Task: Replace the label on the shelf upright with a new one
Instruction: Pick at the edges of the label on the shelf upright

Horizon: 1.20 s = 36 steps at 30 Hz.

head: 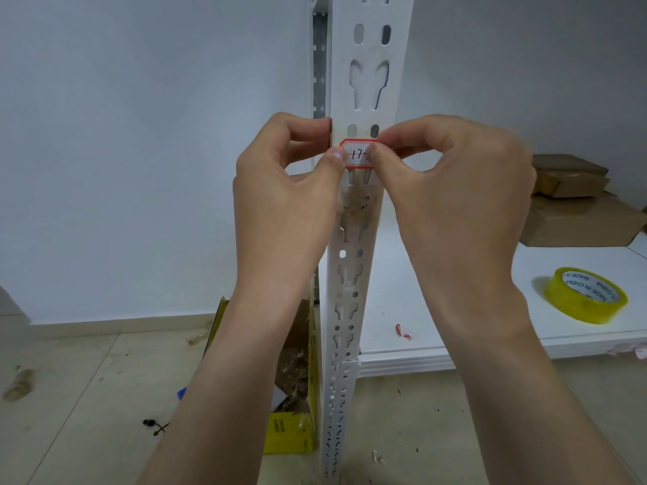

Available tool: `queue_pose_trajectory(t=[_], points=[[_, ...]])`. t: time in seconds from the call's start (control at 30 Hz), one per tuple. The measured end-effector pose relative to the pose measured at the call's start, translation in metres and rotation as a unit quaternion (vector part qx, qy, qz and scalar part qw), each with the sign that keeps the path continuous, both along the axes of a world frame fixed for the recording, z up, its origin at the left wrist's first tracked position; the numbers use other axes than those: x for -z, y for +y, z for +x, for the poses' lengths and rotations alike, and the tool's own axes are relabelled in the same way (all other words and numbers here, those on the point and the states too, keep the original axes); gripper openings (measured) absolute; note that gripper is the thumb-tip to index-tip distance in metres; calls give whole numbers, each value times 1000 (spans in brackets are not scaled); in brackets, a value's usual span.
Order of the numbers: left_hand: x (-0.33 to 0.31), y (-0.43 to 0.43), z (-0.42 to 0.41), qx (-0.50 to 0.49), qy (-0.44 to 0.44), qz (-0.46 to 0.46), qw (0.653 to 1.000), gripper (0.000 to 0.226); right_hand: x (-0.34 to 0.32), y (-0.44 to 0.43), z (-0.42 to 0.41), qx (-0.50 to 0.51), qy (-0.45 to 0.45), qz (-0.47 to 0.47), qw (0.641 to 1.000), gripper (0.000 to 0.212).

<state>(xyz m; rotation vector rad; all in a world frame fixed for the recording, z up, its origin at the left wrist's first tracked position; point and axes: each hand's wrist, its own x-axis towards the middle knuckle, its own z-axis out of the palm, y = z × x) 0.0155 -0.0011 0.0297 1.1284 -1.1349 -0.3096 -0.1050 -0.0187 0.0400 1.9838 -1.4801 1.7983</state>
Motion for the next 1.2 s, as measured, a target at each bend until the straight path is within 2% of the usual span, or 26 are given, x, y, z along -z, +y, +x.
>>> queue_pose_trajectory(t=[0.9, 1.2], points=[[1, 2, -3, -5, 1, -3, 1000, 12, -15, 1, -2, -5, 55, 73, 996, 8], [2, 0, 0, 0, -5, -8, 1000, 13, -4, -1, -2, 6, 15, 30, 999, 14]])
